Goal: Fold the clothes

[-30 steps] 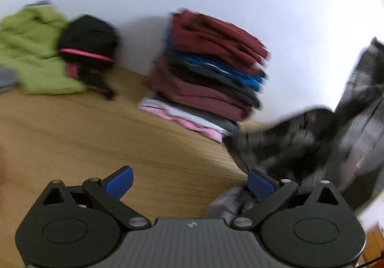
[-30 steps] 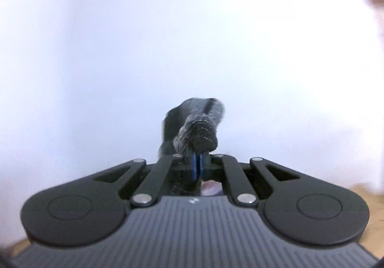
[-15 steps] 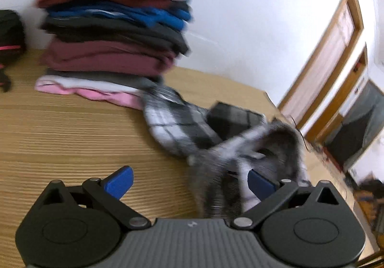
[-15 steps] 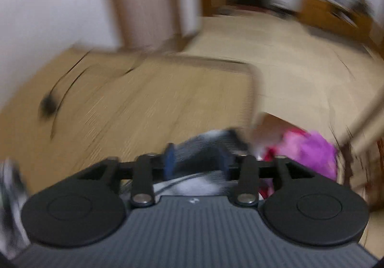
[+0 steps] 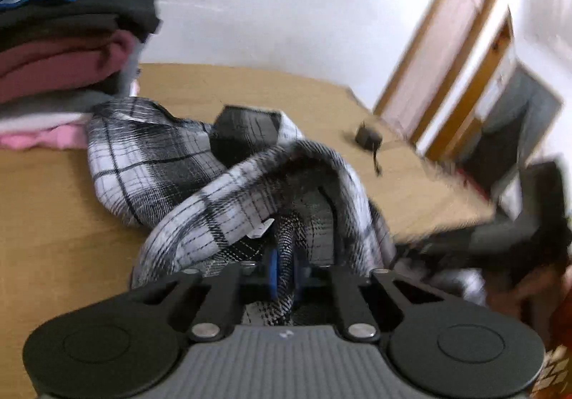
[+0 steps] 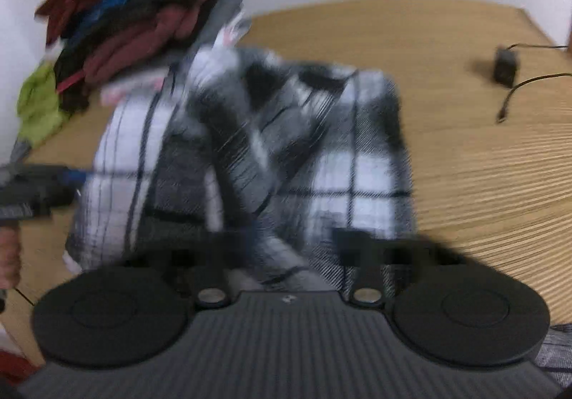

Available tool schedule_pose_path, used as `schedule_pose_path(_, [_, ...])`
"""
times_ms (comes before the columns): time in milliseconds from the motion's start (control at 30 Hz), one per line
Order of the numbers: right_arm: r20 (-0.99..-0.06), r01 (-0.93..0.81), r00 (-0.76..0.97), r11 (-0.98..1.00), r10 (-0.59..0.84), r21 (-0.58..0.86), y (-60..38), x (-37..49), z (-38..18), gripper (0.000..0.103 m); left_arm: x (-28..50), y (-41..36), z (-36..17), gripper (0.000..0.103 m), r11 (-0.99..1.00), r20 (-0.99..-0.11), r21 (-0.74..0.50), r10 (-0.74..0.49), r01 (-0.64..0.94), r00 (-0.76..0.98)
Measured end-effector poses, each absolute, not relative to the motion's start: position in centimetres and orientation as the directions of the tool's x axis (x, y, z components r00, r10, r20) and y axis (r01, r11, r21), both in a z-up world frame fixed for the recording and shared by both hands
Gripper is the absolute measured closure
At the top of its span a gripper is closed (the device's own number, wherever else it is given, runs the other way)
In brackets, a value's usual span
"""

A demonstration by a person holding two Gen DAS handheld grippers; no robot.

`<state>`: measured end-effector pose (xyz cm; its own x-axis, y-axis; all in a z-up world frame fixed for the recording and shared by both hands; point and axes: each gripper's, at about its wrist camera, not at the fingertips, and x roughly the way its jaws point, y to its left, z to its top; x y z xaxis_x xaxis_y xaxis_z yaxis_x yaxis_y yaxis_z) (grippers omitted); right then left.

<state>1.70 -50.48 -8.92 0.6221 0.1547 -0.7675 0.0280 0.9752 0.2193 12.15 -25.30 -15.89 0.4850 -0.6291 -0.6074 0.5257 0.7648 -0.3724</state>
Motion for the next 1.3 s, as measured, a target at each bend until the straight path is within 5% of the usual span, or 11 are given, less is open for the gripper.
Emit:
schedule_pose_path(267, [-0.413, 0.063, 0.900, 0.895, 0.141, 0.442, -55.2, -4.8, -1.4, 0.100, 6.5, -25.7, -10.3, 0.100, 0.581, -0.413, -0.463, -0.810, 0.670, 0.417])
schedule_pose_path(367, [-0.391, 0.296, 0.915, 0.826, -0.101, 0.480, -60.1, -6.6, -0.1, 0.096, 5.3, -26.8, -8.4, 0.082, 0.486, -0.340, -0.394, -0.866, 0.780, 0.368])
schedule_pose_path(433, [-0.401, 0.314, 0.910, 0.812, -0.108, 0.493, -61.0, -7.7, 0.1, 0.094, 5.1, -26.0, -8.1, 0.034, 0.516, -0.344, -0.362, -0.848, 0.777, 0.403])
schedule_pose_path(500, [-0.418, 0.197, 0.908, 0.847, 0.034, 0.495, -59.6, -8.1, 0.1, 0.052, 5.0, -23.4, -8.0, 0.031, 0.563, -0.340, -0.351, -0.821, 0.748, 0.458])
schedule_pose_path(533, [-0.451, 0.111, 0.884, 0.885, 0.120, 0.453, -57.6, -8.1, 0.0, 0.007, 4.8, -21.8, -7.9, 0.030, 0.588, -0.336, -0.346, -0.805, 0.731, 0.488])
schedule_pose_path(567, [-0.485, 0.027, 0.854, 0.916, 0.186, 0.399, -55.4, -8.2, -0.2, 0.000, 4.6, -19.9, -7.9, 0.027, 0.625, -0.332, -0.334, -0.779, 0.706, 0.533])
schedule_pose_path(767, [-0.710, -0.325, 0.677, 0.944, 0.194, -0.052, -43.5, -9.1, -4.7, 0.000, 5.4, -16.0, -12.4, 0.021, 0.771, -0.560, -0.116, -0.572, 0.626, 0.600])
schedule_pose_path(900, [-0.650, -0.272, 0.759, 0.891, -0.033, -0.362, -40.3, -9.2, -7.4, 0.004, 3.9, -19.6, -14.4, 0.020, 0.647, -0.540, -0.076, -0.666, 0.759, 0.514])
schedule_pose_path(1000, [-0.557, -0.141, 0.821, 0.902, -0.124, -0.408, -40.0, -8.8, -7.9, 0.042, 4.0, -23.6, -16.9, 0.023, 0.590, -0.571, -0.040, -0.676, 0.806, 0.466])
schedule_pose_path(1100, [-0.583, -0.057, 0.791, 0.928, -0.183, -0.369, -40.0, -6.9, -8.7, 0.084, 5.9, -27.6, -19.7, 0.093, 0.618, -0.677, 0.118, -0.522, 0.777, 0.519])
schedule_pose_path(1300, [-0.442, 0.053, 0.876, 0.949, -0.193, -0.309, -40.3, -4.5, -3.2, 0.091, 8.3, -27.0, -14.4, 0.095, 0.746, -0.627, 0.097, -0.468, 0.658, 0.623])
